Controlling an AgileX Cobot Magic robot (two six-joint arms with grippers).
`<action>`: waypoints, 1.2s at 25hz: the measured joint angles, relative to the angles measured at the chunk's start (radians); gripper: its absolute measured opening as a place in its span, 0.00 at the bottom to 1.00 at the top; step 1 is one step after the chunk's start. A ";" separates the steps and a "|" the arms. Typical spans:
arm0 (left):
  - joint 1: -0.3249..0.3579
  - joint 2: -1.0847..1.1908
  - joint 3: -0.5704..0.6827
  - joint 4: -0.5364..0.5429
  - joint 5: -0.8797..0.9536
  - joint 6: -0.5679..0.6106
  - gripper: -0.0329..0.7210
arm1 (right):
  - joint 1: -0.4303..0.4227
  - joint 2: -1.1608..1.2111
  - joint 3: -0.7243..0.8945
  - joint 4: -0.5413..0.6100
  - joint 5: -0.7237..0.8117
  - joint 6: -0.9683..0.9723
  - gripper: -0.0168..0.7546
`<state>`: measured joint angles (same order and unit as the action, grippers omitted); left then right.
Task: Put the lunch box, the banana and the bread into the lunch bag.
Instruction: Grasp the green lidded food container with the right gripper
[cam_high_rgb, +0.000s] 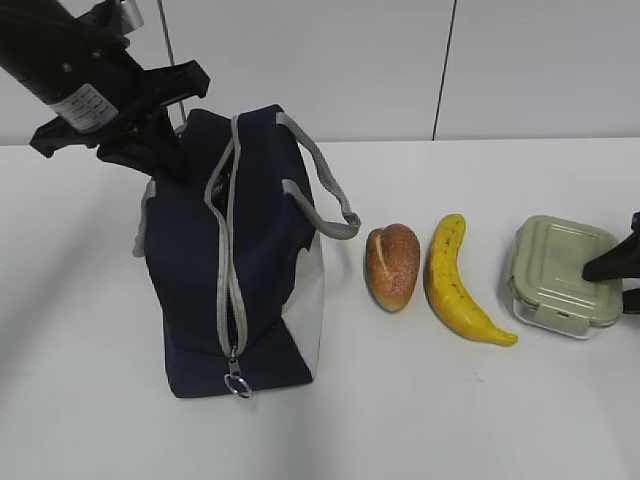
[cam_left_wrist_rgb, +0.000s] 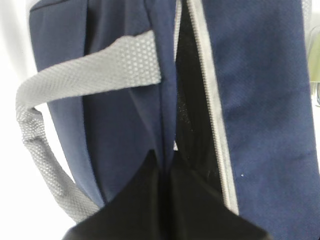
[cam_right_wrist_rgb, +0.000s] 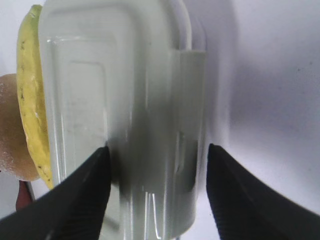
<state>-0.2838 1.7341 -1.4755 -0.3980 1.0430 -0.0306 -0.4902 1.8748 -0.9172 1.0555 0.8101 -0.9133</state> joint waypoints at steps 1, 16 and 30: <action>0.000 0.000 0.000 0.000 0.000 0.000 0.04 | 0.000 0.011 -0.012 0.002 0.012 0.000 0.60; 0.000 0.000 0.000 0.000 0.002 0.000 0.04 | -0.001 0.152 -0.126 0.045 0.148 -0.023 0.78; 0.000 0.000 0.000 0.001 0.002 0.000 0.04 | -0.001 0.171 -0.126 0.159 0.210 -0.099 0.78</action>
<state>-0.2838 1.7341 -1.4755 -0.3969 1.0450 -0.0306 -0.4910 2.0459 -1.0435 1.2146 1.0200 -1.0123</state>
